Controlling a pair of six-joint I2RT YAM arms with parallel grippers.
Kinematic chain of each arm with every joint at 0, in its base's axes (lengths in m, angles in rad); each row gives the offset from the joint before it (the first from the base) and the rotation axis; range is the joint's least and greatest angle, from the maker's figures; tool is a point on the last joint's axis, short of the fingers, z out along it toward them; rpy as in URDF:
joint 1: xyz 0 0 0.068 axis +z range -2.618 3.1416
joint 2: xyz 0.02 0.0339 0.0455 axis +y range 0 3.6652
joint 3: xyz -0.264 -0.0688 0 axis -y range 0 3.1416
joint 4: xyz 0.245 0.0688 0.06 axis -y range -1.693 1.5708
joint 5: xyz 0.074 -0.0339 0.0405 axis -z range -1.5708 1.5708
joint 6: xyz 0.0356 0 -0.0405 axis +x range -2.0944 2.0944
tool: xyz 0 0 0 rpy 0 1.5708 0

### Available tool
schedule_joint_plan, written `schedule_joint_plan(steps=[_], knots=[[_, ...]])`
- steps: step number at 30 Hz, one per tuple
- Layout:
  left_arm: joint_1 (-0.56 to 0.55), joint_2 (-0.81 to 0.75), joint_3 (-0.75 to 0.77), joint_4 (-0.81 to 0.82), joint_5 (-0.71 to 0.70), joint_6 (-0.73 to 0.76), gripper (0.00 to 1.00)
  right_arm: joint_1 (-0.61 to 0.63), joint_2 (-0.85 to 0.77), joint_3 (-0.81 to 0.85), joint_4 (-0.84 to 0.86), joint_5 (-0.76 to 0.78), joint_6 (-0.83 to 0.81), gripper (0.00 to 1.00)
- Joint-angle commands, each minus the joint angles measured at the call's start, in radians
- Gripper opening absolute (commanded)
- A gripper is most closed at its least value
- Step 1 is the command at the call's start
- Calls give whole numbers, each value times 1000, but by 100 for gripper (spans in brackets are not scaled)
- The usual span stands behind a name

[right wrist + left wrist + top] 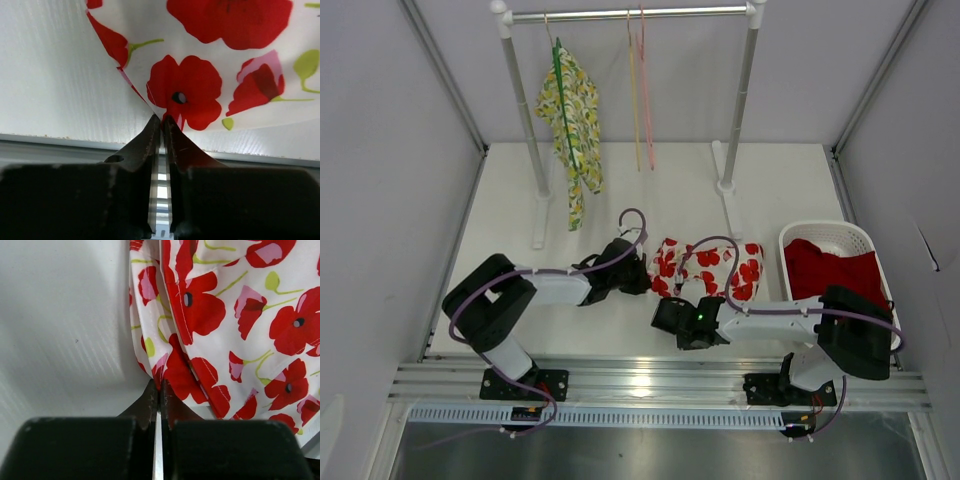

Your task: Place the skirt on the hanger

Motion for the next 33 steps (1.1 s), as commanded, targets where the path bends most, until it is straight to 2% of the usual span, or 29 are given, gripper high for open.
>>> schedule_joint_plan(steps=[1,2,4,11,15,19,26,33], knots=[[27,-87,10,-25,-60,5,0,-25,-77,20,-65,64,5,6],[38,-113,2,-32,-67,8,0,-50,-95,30,-97,78,-4,2],[67,-193,-4,-75,-77,14,0,-77,-163,53,-132,92,-38,0],[131,-463,24,-293,-196,10,0,-261,-350,251,-289,152,-185,0],[173,-600,74,-416,-245,-10,0,-441,-388,380,-323,129,-305,0],[178,-704,157,-515,-303,17,0,-536,-401,527,-356,118,-394,0],[181,-837,295,-689,-365,93,0,-581,-362,768,-387,132,-500,0],[179,-965,409,-762,-304,208,0,-555,-387,903,-380,155,-592,0]])
